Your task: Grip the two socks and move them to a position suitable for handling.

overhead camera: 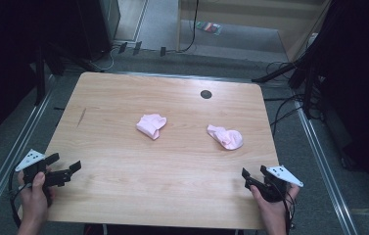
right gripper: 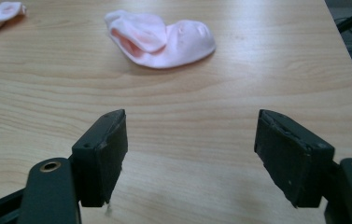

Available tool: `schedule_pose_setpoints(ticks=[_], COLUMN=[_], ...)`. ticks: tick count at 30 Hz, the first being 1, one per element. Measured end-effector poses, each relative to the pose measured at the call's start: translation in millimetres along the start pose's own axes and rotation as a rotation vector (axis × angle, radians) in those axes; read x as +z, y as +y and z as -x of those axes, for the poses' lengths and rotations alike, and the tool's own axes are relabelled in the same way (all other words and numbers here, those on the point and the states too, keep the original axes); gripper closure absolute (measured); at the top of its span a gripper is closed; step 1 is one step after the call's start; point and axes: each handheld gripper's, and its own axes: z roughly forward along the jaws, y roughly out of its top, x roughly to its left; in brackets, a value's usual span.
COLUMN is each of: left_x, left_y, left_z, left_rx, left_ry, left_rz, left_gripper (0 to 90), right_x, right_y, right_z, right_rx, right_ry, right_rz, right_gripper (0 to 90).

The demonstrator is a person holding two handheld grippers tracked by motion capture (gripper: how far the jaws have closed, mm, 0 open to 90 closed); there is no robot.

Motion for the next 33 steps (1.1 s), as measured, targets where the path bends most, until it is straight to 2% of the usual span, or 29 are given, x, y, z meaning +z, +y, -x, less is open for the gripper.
schedule_pose_setpoints(ticks=[9,17,25,28,29,31,33], left_x=[0.4,0.3,0.3,0.2,0.2,0.2,0.1], left_y=[0.2,0.1,0.0,0.0,0.0,0.0,0.0], left_z=[-0.4,-0.5,-0.5,-0.8,-0.8,-1.0,-1.1], left_rx=[-0.004,-0.006,-0.007,-0.01,-0.01,-0.013,-0.014], left_ry=[0.0,0.001,-0.002,-0.003,-0.002,-0.004,-0.004], left_rz=[-0.004,-0.003,-0.003,-0.002,-0.002,-0.003,-0.001], left_gripper=[0.0,0.0,0.0,0.0,0.0,0.0,0.0], right_x=[9.4,19.5,39.1,46.8,50.0,58.2,65.0], right_y=[16.8,29.8,49.5,56.6,58.5,62.6,66.2], right_z=[-14.9,-20.6,-28.3,-30.6,-31.3,-33.8,-34.6], right_rx=[-0.017,-0.013,-0.004,0.019,0.018,0.019,0.038], right_ry=[0.045,0.083,0.078,0.084,0.08,0.037,0.043], right_rz=[0.023,0.045,0.055,0.05,0.048,0.015,0.006], right_gripper=[26.8,31.2,34.8,36.7,37.5,37.8,38.1])
